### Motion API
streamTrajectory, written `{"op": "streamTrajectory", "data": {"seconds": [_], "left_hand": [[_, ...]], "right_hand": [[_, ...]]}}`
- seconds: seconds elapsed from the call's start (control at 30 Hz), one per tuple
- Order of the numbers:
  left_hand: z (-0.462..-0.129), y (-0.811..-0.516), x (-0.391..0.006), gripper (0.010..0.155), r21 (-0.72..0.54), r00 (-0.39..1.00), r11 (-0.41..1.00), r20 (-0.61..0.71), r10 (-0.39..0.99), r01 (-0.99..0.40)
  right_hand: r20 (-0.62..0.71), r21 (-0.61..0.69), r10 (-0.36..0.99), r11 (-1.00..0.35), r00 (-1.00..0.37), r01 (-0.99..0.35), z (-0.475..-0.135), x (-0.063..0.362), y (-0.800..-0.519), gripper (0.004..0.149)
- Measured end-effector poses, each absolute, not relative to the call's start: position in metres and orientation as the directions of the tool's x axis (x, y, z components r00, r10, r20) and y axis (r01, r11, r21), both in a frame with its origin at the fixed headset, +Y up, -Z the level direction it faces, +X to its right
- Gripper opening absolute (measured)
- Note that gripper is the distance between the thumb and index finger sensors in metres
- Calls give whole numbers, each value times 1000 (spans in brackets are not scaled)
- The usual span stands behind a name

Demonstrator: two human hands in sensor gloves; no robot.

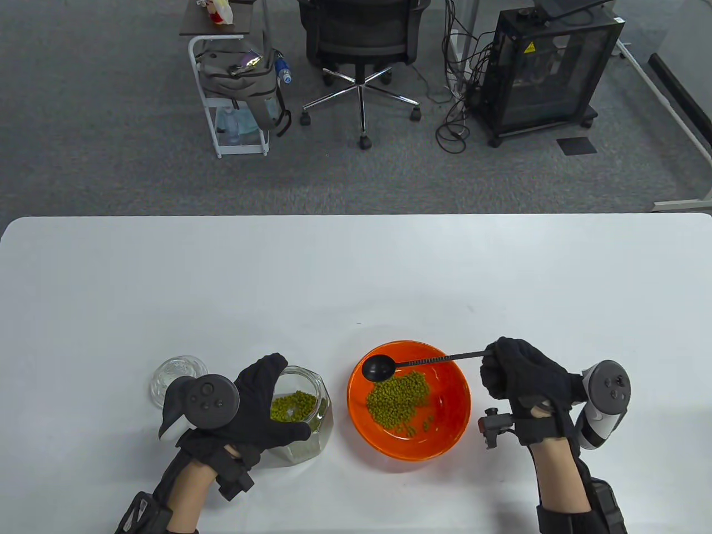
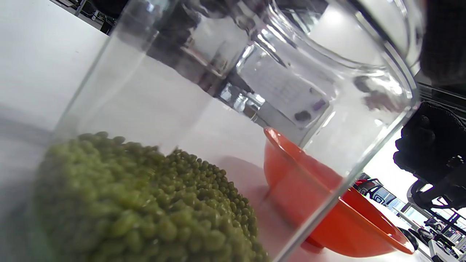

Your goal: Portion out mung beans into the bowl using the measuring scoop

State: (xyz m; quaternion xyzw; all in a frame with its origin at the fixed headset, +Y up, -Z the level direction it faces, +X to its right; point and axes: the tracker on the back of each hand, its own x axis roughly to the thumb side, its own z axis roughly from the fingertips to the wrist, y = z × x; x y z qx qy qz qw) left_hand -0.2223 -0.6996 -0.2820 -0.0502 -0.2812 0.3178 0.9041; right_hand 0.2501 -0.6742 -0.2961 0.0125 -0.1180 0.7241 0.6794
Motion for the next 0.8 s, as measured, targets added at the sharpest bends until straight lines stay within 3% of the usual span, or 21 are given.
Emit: {"op": "streamTrajectory", "data": {"seconds": [0.43, 0.8], "left_hand": [[-282, -700, -223, 124, -272, 636, 788, 475, 609, -552], [-283, -700, -223, 125, -278, 633, 786, 473, 613, -552]], "right_hand": [[259, -61, 950, -166, -176, -984, -300, 177, -621, 44], [288, -18, 917, -283, -276, -959, -309, 141, -610, 44]]}}
